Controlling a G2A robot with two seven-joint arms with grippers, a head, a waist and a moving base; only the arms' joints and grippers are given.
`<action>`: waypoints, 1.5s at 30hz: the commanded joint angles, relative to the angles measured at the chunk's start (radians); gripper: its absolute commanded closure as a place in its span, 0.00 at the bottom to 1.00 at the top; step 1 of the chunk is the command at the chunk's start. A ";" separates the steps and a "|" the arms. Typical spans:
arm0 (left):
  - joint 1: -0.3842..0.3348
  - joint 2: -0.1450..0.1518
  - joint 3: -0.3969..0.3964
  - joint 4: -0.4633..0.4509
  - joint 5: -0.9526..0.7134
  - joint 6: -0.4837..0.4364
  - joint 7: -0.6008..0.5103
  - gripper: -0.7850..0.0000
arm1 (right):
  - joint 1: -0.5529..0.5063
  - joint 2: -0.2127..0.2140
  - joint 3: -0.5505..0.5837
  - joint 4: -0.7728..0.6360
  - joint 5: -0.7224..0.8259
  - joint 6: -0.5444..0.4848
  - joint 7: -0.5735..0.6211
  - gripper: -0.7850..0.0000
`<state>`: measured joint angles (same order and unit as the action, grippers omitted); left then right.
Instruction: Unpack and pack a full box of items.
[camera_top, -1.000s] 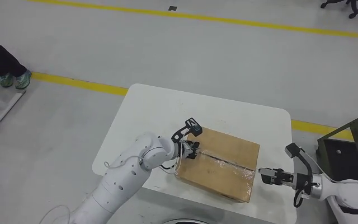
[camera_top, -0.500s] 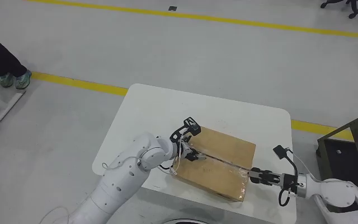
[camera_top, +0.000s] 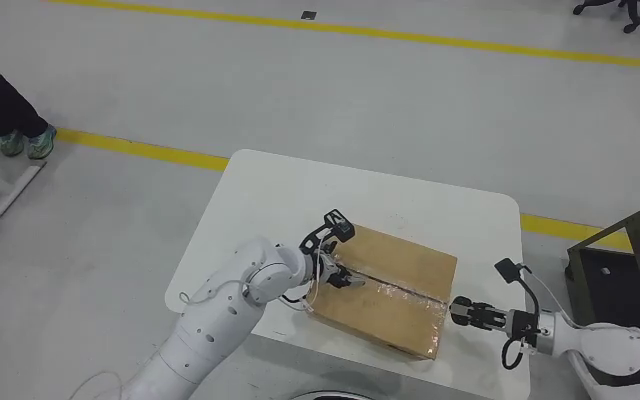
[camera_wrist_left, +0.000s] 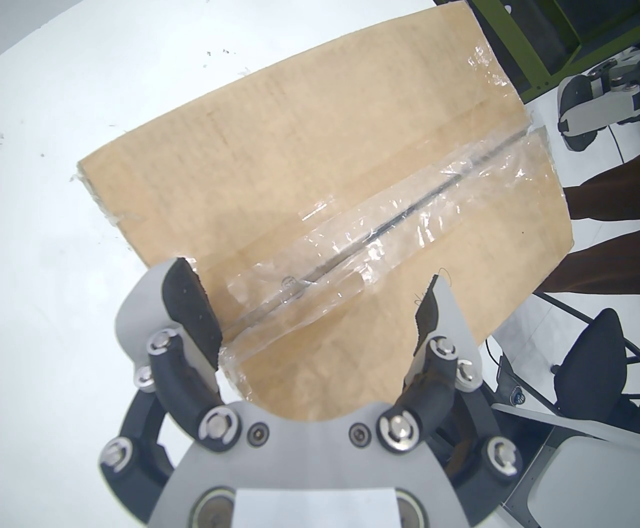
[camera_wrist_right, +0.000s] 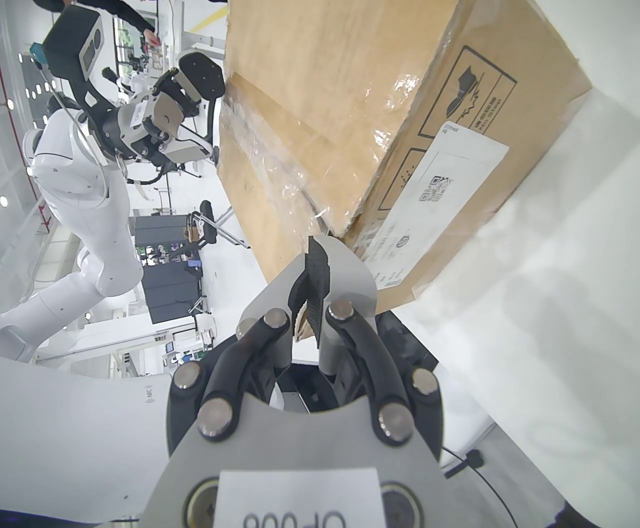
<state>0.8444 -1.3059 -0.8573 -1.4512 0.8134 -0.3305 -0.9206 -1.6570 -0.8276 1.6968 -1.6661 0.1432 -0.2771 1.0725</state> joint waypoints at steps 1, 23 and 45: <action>0.000 0.000 -0.001 -0.001 0.002 0.001 -0.001 0.00 | -0.004 0.000 0.007 -0.008 -0.001 0.002 -0.007 1.00; 0.040 0.025 -0.081 -0.112 0.030 0.009 -0.004 0.00 | -0.039 0.002 0.093 -0.029 0.079 -0.110 -0.044 1.00; 0.370 0.105 -0.416 -0.392 0.172 0.149 0.066 0.00 | 0.133 -0.040 -0.232 -0.143 -0.083 -0.102 -0.204 1.00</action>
<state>1.2156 -1.2004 -1.2745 -1.8438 0.9860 -0.1807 -0.8538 -1.5443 -0.8648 1.4899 -1.8037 0.0800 -0.4062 0.8799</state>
